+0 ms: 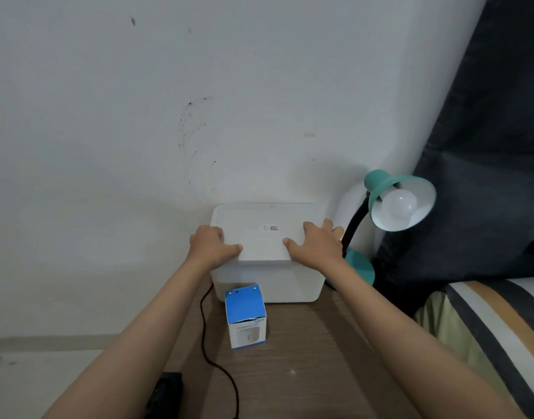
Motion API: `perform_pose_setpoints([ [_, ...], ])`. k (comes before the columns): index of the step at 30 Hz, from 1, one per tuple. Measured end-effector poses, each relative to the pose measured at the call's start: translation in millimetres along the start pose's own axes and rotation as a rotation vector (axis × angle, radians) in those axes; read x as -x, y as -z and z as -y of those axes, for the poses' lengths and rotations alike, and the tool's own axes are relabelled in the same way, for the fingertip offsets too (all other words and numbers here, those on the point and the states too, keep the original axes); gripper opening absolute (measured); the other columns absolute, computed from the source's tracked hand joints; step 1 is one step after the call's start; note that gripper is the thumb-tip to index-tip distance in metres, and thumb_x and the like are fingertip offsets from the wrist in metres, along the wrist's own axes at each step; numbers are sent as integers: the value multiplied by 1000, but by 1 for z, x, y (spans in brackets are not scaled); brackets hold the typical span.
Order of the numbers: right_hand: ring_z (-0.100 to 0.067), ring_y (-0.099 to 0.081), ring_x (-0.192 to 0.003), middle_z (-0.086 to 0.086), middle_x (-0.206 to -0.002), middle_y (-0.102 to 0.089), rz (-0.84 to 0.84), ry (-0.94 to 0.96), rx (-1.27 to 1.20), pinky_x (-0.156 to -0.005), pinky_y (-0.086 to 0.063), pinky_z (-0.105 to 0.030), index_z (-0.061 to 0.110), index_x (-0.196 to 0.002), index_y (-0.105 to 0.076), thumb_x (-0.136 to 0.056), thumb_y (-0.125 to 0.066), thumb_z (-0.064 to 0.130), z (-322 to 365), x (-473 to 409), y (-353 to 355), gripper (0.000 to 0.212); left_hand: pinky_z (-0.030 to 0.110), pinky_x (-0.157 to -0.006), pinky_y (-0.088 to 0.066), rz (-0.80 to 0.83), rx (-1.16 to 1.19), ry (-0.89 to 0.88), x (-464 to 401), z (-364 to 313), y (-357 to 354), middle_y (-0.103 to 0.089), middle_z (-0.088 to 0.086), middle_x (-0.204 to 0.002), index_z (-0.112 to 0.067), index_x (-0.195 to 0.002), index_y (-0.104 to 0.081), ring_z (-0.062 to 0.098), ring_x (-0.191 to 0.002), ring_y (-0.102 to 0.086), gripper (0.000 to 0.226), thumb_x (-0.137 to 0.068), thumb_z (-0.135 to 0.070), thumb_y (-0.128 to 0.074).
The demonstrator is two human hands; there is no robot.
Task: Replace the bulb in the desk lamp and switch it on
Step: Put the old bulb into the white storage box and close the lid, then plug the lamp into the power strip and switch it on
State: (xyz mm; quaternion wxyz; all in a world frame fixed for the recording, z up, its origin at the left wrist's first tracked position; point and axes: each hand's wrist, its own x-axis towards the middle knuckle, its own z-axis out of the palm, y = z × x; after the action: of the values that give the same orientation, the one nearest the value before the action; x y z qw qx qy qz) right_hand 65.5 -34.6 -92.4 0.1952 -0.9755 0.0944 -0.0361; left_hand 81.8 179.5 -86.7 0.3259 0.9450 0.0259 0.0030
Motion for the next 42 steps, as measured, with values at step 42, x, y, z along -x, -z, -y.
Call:
perform_pose_setpoints([
  [42,-21,-64,-83,-7,-87,-69,333,-14,-445,-74,-51,-28,12,-92,-69,-77,-64,12,35,255,-141,15,37,-104,-35,-229,85,97,304,164,-49,-47,14,-137,-6,-131,-47,29,-126,-41,55,-84,-31,-62],
])
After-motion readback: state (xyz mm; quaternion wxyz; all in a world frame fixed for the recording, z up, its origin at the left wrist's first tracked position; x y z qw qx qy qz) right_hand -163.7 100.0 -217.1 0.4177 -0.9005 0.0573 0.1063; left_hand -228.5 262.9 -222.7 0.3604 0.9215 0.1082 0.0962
